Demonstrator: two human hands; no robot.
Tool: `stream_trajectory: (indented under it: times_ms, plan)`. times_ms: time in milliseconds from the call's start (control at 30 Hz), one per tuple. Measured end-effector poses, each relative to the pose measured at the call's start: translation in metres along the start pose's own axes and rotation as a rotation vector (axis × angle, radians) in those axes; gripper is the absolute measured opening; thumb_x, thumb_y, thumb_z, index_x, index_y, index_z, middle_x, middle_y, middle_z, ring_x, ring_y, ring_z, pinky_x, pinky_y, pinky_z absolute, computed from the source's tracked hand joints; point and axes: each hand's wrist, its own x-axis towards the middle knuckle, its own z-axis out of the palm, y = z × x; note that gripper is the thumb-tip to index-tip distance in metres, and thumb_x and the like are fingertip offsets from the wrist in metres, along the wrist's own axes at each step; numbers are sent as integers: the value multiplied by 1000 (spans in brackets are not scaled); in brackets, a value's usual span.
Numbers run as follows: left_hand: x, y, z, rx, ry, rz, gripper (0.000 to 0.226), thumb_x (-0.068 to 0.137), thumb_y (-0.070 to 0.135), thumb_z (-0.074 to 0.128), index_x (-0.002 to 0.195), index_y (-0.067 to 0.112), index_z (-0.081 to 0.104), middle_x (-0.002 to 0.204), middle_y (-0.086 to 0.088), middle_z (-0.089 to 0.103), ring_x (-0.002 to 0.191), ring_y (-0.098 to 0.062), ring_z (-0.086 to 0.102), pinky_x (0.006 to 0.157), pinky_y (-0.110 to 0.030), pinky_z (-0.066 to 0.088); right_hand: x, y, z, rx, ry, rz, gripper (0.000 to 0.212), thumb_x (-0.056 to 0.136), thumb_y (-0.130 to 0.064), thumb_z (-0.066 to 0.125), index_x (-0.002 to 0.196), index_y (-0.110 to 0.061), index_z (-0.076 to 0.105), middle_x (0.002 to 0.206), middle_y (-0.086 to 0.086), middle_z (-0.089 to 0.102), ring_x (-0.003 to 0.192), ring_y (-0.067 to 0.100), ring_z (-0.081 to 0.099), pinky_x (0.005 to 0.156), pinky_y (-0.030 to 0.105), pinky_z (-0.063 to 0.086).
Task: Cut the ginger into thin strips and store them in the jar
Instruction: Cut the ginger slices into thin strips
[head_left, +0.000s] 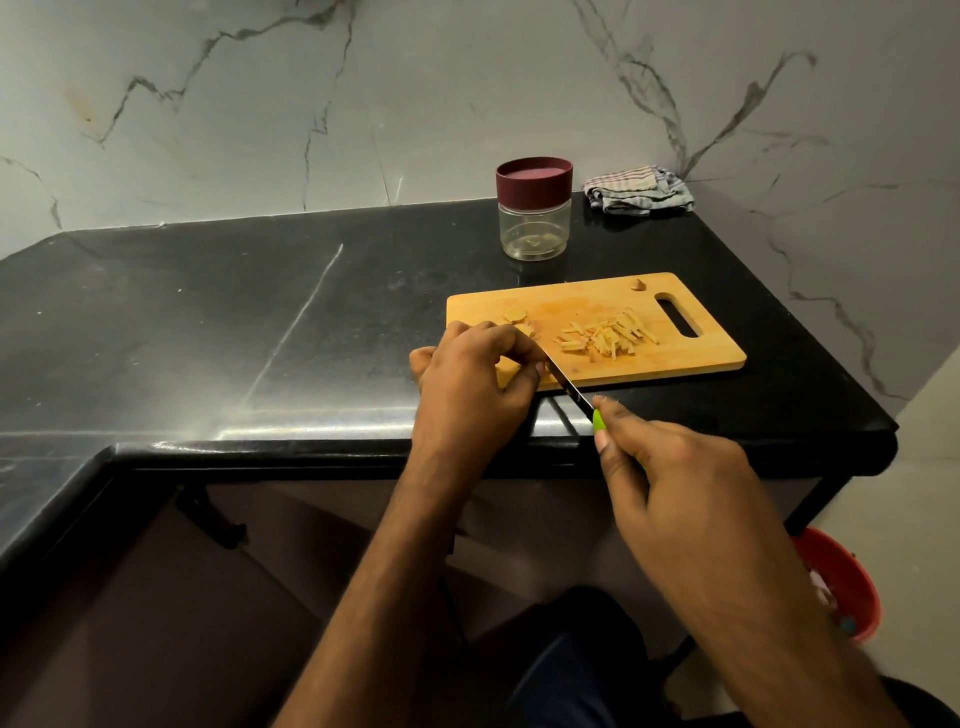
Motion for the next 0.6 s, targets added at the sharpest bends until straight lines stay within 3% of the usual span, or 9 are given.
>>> stream_trajectory:
  times_ms: [233,400,600]
  plan:
    - [1,0,1,-23,10,-15,5,87,30,73,87,35,70,89,22,64,97,-2,46,78,-31,16,6,1,1,-10,-25,26,40,97,-35,46,136,-30,51,76,-6,56,67,9,54,59,32,51]
    - [1,1,-2,-84,13,-76,9,86,33,75,86,38,67,89,24,67,96,-1,47,83,-32,19,6,3,-6,-5,-52,26,39,97,-38,44,136,-36,50,86,-6,64,76,8,58,68,29,52]
    - [2,4,-1,-108,33,-99,35,83,33,77,97,38,45,81,21,66,97,-7,54,87,-35,24,-1,4,-13,10,-68,41,39,95,-38,48,134,-37,52,88,-6,67,75,7,59,67,21,50]
